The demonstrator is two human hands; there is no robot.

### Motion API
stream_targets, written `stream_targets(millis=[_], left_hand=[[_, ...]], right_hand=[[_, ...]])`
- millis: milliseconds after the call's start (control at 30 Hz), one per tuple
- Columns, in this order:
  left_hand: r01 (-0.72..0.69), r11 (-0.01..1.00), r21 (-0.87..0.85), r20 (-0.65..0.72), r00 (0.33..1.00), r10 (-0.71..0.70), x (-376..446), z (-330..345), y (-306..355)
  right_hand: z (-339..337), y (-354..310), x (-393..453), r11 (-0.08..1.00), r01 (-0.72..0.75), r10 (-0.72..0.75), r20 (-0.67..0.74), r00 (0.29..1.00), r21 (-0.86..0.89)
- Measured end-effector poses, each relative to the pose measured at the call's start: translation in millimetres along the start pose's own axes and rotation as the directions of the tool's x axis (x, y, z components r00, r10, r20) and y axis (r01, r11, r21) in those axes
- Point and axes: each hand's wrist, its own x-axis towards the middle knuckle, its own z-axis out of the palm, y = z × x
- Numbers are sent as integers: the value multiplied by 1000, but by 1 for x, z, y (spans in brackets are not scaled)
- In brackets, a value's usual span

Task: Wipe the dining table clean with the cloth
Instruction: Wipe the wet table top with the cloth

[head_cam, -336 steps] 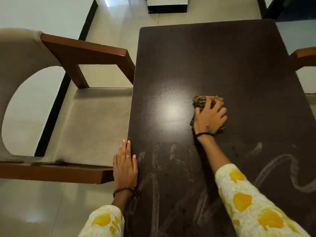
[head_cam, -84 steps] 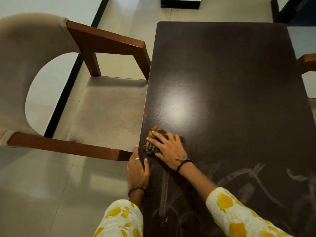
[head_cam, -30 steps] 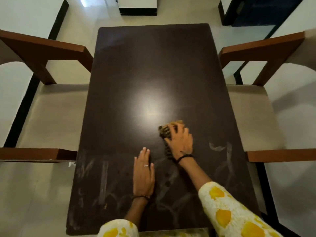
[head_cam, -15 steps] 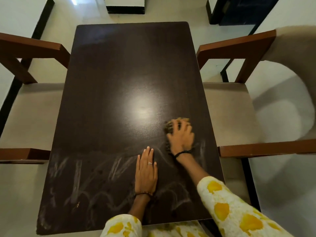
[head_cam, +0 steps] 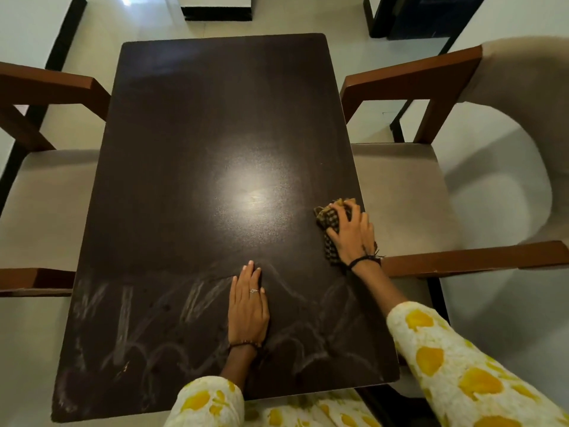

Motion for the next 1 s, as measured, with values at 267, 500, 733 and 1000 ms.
stream_targets(millis=[267, 500, 733, 1000], left_hand=[[10, 1000, 12, 13, 1000, -10, -1, 0, 0], [13, 1000, 26, 22, 1000, -13, -1, 3, 0], [8, 1000, 23, 11, 1000, -8, -2, 3, 1], [9, 1000, 7, 30, 1000, -9, -2, 1, 3]], right_hand=[[22, 5, -124, 998, 30, -29, -19, 999, 61], [16, 0, -79, 997, -74, 76, -90, 993, 28], [-6, 7, -22, 984, -175, 173, 46, 984, 39], [-3, 17, -126, 985, -170, 172, 165, 971, -25]])
